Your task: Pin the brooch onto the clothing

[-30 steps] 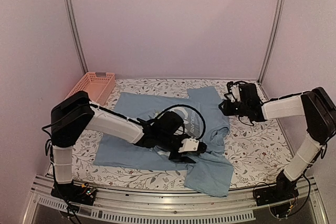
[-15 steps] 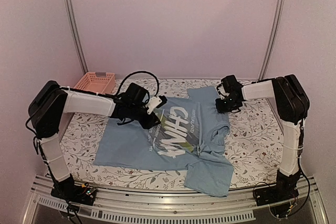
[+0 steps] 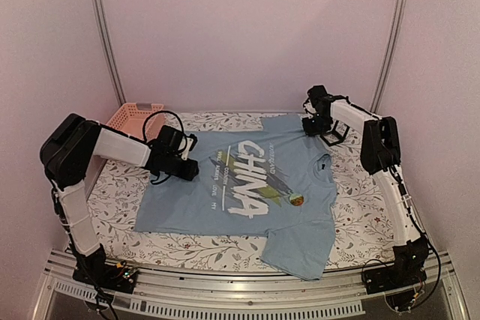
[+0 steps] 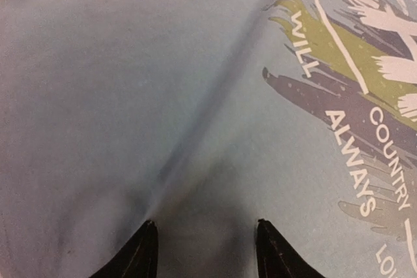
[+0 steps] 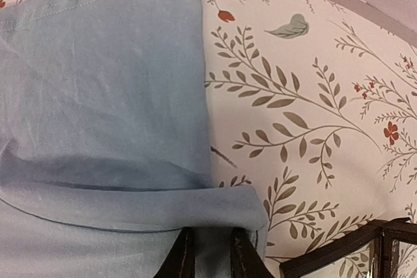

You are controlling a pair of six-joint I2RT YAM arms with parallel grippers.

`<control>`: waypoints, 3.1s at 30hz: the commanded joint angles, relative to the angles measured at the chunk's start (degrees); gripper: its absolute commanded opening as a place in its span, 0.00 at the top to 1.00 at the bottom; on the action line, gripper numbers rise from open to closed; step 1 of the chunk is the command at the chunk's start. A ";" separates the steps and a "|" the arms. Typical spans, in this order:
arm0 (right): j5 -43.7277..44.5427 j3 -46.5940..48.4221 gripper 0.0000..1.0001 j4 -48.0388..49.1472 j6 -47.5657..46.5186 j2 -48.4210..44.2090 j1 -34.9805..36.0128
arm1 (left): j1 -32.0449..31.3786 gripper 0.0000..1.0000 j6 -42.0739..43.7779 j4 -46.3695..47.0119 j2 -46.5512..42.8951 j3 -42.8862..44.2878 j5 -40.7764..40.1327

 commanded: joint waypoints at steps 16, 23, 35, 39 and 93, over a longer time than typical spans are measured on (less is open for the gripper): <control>-5.38 -19.36 0.74 11.31 -4.35 -23.10 0.68 | 3.47 0.46 -5.99 8.33 -12.34 -6.23 -0.07; -2.40 -56.19 0.79 15.79 4.70 -47.51 9.40 | 3.16 0.46 -18.46 9.46 -20.07 -17.05 1.72; -2.30 -96.69 1.00 15.66 34.61 -68.90 25.66 | -1.80 0.46 -35.95 7.47 -36.29 -34.26 -7.12; -8.08 -104.56 1.00 16.86 41.14 -71.24 26.04 | -2.33 0.46 -40.43 3.86 -38.11 -36.79 -10.56; -10.63 -126.09 0.20 78.15 13.00 -99.70 -26.16 | 19.43 0.19 0.68 53.29 -60.40 -53.20 -20.74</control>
